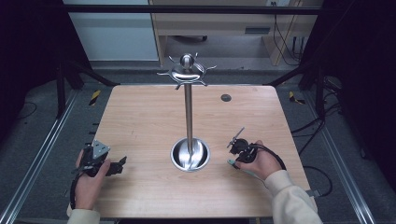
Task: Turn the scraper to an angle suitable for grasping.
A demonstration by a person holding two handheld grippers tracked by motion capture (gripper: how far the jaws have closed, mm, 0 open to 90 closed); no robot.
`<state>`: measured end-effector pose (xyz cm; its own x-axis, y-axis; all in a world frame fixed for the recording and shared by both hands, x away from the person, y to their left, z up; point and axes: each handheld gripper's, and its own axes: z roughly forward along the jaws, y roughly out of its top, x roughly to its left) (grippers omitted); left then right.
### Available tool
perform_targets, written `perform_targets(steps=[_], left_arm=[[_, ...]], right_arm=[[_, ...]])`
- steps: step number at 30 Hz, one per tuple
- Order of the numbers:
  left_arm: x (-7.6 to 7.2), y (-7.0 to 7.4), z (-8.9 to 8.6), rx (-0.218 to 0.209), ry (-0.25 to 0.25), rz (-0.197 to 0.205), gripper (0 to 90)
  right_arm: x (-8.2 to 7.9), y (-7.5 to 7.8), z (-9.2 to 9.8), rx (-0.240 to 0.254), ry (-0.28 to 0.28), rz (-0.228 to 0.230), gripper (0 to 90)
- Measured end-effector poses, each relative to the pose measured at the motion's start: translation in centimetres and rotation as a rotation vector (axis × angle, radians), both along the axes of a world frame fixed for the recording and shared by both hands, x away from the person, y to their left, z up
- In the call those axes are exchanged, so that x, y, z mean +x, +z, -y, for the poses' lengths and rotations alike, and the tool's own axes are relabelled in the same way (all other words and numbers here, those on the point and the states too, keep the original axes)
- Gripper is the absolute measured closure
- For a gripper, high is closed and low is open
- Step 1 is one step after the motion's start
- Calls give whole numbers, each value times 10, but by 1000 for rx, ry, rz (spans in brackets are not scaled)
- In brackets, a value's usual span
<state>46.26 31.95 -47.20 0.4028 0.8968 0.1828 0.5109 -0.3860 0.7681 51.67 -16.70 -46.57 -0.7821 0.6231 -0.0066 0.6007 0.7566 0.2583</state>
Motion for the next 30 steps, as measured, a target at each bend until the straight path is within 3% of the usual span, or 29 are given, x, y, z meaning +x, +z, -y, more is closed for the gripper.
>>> perform_targets(steps=[17,30], left_arm=[[0,0,1,4,-4,-3,44],[1,-1,1,1,-4,-5,44]], right_arm=[[0,-1,-2,-19,21,16,740],[-2,18,-3,-17,24,57,745]])
